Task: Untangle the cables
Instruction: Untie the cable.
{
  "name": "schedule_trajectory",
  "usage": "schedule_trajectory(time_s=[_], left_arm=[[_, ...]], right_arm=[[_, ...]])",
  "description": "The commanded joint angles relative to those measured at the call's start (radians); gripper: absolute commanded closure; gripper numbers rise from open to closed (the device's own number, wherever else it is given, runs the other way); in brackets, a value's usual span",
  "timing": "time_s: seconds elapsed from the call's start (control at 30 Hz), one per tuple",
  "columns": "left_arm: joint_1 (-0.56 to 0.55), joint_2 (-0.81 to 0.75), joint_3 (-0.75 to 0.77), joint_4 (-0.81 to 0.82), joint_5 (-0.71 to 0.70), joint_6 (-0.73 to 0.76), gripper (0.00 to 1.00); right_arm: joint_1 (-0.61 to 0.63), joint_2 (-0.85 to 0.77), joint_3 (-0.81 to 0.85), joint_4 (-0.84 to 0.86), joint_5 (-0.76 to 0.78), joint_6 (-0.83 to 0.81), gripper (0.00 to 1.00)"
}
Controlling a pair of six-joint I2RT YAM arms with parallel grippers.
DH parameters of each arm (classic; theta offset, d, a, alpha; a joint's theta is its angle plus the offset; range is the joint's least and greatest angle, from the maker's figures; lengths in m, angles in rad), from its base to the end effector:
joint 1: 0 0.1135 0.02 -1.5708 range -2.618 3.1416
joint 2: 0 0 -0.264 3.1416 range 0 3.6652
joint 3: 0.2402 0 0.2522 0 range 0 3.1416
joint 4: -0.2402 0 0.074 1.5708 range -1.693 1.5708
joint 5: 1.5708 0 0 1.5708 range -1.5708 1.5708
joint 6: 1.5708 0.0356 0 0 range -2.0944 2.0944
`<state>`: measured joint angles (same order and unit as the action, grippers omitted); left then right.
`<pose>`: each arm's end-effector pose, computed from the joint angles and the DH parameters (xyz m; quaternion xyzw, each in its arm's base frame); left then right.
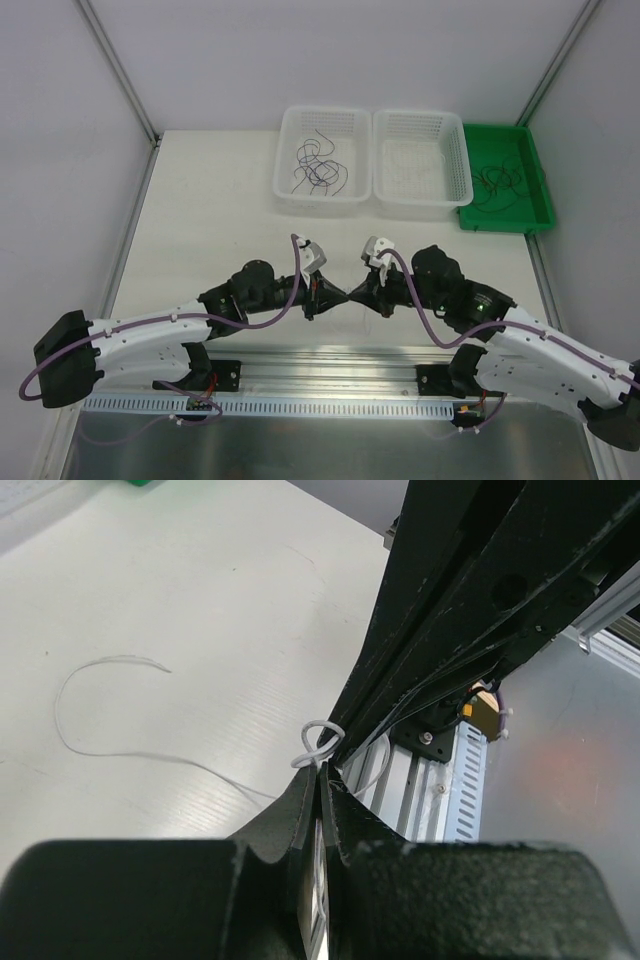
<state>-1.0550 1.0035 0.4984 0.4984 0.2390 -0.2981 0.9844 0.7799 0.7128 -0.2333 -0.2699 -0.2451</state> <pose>0.1062 -0.2043 0.2694 0.3383 0.6235 -0.5040 0.4926 0.0940 0.1587 0.3105 -0.5252 0.6056 0.3134 0.5091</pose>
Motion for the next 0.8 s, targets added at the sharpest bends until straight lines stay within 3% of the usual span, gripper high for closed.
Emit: schedule_trajectory(time_s=[0.0, 0.27, 0.77], left_arm=[[-0.008, -0.032, 0.037, 0.071, -0.044, 0.013, 1.0], [-0.008, -0.109, -0.049, 0.152, -0.118, 0.016, 1.0], [-0.008, -0.008, -0.012, 0.235, 0.112, 0.034, 0.96]], right_arm=[[0.025, 0.024, 0.057, -0.009, -0.069, -0.022, 0.99], [0.03, 0.051, 0.066, -0.058, -0.11, -0.049, 0.99], [0.028, 0.104, 0.105, -0.104, -0.183, -0.097, 0.99]])
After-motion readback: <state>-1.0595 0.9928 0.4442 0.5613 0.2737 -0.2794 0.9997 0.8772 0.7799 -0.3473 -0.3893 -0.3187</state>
